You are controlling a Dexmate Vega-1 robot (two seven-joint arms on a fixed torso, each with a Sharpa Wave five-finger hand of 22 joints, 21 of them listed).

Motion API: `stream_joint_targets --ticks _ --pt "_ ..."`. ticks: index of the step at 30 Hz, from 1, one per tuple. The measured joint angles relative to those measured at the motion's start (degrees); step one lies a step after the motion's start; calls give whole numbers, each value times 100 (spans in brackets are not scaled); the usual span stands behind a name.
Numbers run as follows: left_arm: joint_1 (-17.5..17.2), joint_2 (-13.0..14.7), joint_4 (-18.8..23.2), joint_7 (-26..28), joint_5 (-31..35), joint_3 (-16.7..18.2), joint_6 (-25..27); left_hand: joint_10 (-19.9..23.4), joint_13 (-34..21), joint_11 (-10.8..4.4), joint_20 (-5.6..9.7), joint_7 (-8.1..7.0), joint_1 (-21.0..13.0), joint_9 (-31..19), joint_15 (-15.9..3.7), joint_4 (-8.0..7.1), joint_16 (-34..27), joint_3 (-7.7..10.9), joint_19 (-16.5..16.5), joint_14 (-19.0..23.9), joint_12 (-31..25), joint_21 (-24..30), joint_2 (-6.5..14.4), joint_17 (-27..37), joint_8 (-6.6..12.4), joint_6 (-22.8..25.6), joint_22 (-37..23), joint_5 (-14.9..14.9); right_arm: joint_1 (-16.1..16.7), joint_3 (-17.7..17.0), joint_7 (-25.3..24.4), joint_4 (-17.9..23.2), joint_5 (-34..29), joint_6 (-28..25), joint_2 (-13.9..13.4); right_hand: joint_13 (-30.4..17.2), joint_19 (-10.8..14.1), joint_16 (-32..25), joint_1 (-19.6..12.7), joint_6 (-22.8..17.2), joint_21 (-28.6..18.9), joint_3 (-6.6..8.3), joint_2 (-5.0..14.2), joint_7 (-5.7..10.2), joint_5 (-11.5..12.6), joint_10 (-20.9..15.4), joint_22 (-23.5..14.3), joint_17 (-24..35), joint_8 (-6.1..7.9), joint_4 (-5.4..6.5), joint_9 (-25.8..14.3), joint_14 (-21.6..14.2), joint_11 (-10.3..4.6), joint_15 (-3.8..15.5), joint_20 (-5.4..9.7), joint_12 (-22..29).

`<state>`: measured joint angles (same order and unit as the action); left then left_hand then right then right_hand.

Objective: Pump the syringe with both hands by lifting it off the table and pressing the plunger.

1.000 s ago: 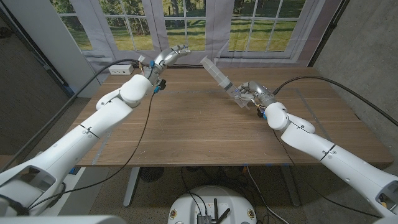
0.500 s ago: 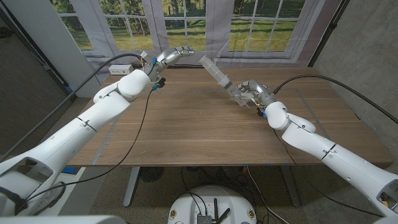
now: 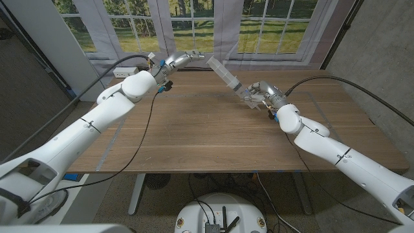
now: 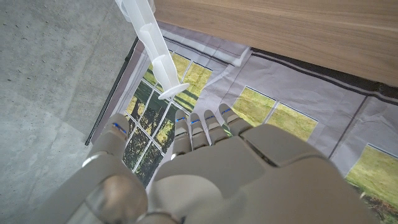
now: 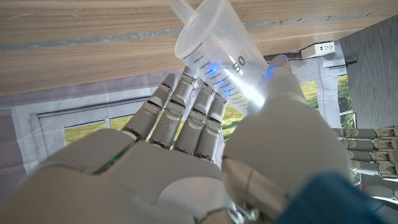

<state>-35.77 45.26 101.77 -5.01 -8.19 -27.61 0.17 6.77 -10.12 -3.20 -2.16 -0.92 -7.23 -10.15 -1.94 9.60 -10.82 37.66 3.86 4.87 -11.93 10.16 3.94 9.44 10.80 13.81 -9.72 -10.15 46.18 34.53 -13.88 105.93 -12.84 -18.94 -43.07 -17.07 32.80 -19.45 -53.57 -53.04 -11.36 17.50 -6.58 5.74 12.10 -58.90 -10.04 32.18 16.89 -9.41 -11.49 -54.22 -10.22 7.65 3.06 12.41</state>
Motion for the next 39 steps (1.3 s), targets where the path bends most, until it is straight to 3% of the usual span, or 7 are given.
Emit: stream_joint_targets --ticks 22,27,39 --pt "301 -194 -520 -443 -147 -160 -431 6 -1 -29 0 -31 -1 0 -1 -10 23 -9 0 57 50 27 1 -11 -21 -31 0 0 -73 -19 43 -78 -54 187 1 -36 51 239 -8 -50 0 -48 7 50 -8 -60 1 170 -94 0 -11 -123 -22 28 11 -27" --pt "335 -236 -601 -483 -164 -187 -482 -109 -1 -140 0 -103 -1 0 -11 -10 23 -9 0 108 95 27 1 -11 -44 -104 0 -1 -97 -34 56 -132 -52 260 5 -37 72 294 -9 -81 0 -48 6 19 15 -60 1 217 -116 0 -10 -150 -22 55 -10 -27" --pt "415 -321 -750 -558 -196 -248 -538 -129 -1 -121 0 -133 -1 18 -12 -10 23 -9 0 170 95 27 1 -11 -73 -136 0 -4 -176 -48 92 -286 21 421 64 -51 187 335 -9 -81 -40 -93 6 20 22 -60 2 248 -118 0 -8 -181 -22 86 23 -28"
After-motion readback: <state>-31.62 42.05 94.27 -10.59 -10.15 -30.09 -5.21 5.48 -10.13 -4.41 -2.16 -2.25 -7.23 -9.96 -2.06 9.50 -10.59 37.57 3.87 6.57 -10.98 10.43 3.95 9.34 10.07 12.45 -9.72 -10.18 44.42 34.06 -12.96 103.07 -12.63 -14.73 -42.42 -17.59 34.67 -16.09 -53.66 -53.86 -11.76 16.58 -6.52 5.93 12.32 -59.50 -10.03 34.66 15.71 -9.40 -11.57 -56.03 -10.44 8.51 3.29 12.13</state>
